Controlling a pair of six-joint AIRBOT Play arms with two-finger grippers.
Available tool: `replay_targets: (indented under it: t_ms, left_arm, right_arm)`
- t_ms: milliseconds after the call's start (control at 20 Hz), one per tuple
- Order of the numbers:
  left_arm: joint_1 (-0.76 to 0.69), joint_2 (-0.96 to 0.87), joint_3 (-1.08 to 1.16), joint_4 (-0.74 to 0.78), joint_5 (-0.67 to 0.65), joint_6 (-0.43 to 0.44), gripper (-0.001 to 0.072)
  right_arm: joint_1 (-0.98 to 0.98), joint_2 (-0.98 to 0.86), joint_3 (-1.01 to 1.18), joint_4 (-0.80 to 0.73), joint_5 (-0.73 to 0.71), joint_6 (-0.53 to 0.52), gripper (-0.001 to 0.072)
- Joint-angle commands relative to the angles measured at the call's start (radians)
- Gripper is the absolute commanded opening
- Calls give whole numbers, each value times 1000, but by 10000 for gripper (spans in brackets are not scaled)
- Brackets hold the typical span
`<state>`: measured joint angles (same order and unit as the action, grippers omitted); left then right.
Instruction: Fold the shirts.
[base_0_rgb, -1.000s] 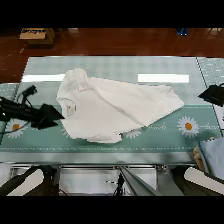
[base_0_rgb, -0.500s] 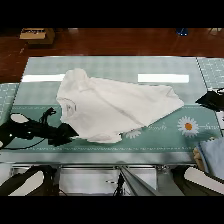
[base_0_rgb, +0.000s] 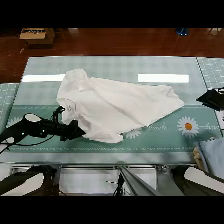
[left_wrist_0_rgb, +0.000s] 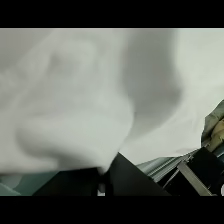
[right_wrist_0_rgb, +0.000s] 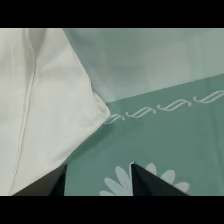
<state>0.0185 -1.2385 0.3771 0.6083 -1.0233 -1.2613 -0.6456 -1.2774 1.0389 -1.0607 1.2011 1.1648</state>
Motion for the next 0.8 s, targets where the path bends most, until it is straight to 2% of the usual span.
replay_targets:
  t_ms: [0, 300, 550, 750]
  left_arm:
    - [-11, -6, -1, -11, -24, 49, 34]
    - [-11, -6, -1, -11, -25, 65, 34]
    - [-11, -6, 2, -11, -16, 65, 34]
    - [-11, -6, 38, -11, -13, 85, 34]
  right_arm:
    - [-27, -58, -1, 98, -53, 28, 498]
    - [-24, -268, -1, 275, -31, 24, 499]
    - [-23, -349, -1, 270, -31, 21, 497]
    - [51, -359, -1, 267, -118, 19, 477]
